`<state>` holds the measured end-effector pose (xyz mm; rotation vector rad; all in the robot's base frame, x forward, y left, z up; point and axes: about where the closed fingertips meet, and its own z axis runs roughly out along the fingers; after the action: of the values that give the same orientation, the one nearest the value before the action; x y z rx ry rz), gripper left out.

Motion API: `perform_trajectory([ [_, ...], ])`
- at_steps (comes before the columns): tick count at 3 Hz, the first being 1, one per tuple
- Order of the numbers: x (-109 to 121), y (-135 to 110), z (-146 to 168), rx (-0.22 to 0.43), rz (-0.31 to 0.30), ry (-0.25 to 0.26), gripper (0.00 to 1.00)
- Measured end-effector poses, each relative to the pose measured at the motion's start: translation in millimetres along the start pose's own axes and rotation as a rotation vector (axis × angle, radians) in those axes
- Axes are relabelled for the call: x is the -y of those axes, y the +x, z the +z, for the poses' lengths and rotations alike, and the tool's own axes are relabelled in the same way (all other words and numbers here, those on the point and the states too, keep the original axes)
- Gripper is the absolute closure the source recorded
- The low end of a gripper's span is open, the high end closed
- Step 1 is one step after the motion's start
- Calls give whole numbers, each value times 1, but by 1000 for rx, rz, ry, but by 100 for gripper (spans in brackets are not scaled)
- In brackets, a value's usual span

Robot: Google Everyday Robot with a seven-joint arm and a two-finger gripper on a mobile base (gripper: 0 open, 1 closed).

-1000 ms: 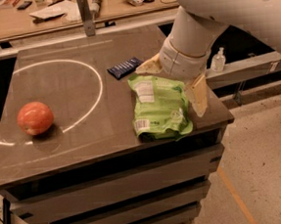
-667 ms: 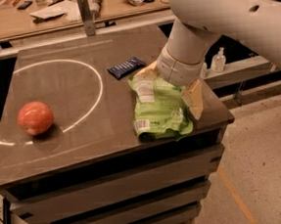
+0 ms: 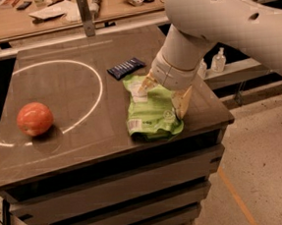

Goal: Move green rice chip bag near apple

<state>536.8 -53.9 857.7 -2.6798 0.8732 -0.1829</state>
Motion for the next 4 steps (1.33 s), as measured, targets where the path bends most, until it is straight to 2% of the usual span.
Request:
perform_trajectory([
  [1,11,-17,-16,7,-26,92,67],
  [2,21,-39,-37,82,-28,203,91],
  [3,28,-57,-48,123,-20,243,100],
  [4,32,-57,-48,120,0,208,84],
])
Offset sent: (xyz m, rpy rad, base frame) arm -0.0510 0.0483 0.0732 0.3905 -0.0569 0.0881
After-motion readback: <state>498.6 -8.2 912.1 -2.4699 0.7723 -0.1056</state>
